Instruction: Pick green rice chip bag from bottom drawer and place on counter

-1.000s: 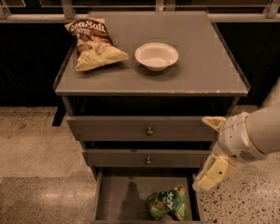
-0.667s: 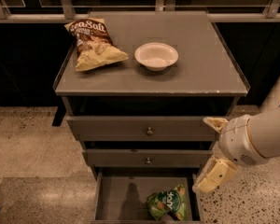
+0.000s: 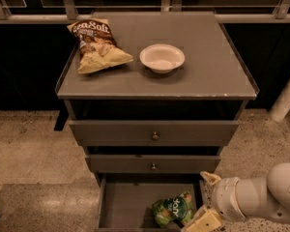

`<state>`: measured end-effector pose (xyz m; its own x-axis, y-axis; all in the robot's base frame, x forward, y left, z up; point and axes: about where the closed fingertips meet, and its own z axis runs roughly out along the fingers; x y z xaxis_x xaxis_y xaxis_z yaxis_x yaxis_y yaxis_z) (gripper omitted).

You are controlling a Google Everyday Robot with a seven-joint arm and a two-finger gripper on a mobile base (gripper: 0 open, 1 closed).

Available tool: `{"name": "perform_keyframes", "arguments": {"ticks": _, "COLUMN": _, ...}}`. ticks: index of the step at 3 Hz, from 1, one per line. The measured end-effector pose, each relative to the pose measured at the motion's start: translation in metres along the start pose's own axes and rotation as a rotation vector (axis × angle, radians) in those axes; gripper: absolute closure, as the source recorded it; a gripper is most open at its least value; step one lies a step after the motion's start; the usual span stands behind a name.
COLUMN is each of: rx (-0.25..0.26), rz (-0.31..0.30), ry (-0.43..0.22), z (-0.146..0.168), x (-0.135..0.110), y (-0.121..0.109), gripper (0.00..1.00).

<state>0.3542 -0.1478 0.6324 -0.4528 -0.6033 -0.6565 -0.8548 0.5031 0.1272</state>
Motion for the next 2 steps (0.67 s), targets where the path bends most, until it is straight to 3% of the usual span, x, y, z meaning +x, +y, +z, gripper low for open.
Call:
{"name": "perform_keyframes", "arguments": {"ticks": 1, "rx": 0.000, "rz": -0.003, "ry": -0.003, "z": 0.000, "x": 0.000, "y": 0.002, "gripper": 0.00}}
{"name": "perform_keyframes", "arguments": {"ticks": 2, "rx": 0.011, "rz": 0.049, "ry": -0.019, "z": 0.015, "x": 0.022, "y": -0.016, "gripper": 0.00}}
